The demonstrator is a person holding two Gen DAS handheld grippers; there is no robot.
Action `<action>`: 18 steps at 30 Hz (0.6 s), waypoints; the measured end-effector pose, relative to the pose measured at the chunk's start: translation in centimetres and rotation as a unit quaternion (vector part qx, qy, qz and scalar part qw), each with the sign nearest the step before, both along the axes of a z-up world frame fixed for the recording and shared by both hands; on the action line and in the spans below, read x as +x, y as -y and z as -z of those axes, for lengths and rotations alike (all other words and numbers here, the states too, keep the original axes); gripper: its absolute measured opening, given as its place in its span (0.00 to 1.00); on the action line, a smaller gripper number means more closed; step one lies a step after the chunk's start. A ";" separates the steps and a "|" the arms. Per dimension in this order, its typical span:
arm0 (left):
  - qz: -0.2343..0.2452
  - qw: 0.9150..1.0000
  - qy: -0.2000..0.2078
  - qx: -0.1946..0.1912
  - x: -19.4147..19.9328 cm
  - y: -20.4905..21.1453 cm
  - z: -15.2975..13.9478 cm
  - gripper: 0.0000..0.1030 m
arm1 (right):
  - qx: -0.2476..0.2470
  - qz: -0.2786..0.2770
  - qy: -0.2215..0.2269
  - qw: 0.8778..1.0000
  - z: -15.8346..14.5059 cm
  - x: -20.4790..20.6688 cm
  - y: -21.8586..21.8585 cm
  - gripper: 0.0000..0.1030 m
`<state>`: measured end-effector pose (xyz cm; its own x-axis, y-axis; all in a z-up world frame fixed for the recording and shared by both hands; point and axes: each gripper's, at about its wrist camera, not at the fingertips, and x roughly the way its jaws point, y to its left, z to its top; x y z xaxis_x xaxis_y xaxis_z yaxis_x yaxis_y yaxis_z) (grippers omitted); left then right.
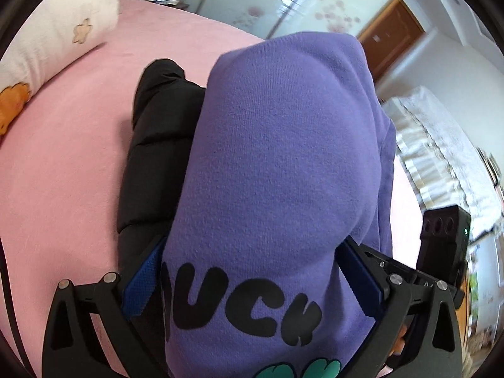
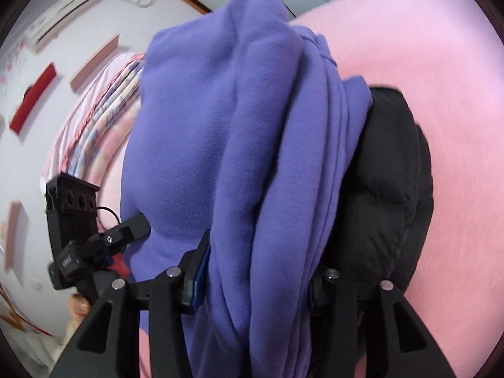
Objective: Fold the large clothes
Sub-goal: 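Carry the hoodie with both tools and set it on the black jacket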
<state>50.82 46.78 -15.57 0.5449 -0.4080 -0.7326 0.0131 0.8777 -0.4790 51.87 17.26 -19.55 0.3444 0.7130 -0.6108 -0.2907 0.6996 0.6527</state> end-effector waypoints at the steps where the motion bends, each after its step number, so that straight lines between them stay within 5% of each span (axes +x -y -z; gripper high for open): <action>1: -0.010 1.000 0.000 0.000 0.0 -0.1 0.1 1.00 | -0.005 0.002 0.008 1.000 -0.3 0.1 -0.4 0.44; 6: -0.043 0.999 0.000 -0.010 -0.3 -0.6 0.8 1.00 | -0.016 0.008 0.015 1.000 -0.3 1.2 -1.5 0.48; 11: -0.050 0.999 0.005 -0.003 -0.4 -0.5 0.4 1.00 | -0.087 0.015 0.044 0.995 -1.8 0.5 -1.6 0.73; 18: -0.063 0.997 0.021 0.040 -1.8 0.2 -2.6 0.99 | -0.170 0.004 0.137 0.976 -6.1 -2.1 -1.8 0.73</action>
